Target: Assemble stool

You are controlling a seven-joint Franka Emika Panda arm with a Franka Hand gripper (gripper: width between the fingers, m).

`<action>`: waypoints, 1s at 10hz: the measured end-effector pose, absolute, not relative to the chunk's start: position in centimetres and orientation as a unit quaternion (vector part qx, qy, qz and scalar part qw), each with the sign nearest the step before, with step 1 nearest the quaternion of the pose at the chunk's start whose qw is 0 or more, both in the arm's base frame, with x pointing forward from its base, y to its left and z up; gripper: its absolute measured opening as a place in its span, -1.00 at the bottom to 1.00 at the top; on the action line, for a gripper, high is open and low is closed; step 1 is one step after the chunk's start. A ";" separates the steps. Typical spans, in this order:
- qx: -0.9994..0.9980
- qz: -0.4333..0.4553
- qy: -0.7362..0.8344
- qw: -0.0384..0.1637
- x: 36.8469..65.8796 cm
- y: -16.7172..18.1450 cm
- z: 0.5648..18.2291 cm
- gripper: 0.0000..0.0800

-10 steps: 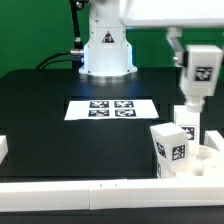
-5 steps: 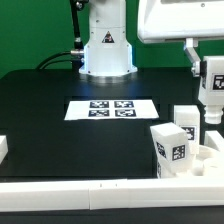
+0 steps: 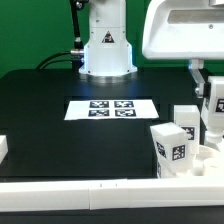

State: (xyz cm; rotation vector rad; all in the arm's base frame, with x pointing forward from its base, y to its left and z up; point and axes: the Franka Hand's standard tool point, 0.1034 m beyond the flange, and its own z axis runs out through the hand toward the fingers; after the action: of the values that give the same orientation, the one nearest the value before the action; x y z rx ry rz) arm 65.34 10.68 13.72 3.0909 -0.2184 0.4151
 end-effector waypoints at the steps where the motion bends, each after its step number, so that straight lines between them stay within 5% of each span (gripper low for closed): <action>1: 0.989 0.129 -0.074 0.008 65.2 10.7 13.4 -0.16; 10: 0.992 0.101 -0.078 0.020 64.7 11.7 9.7 -0.16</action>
Offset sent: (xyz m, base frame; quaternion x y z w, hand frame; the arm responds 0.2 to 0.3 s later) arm 0.0132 0.0005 -0.0137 0.0056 -0.0291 0.0376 0.9989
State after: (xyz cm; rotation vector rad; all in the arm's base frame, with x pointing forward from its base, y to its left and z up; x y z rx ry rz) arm 64.70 11.71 9.75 3.0773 -0.2417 0.3129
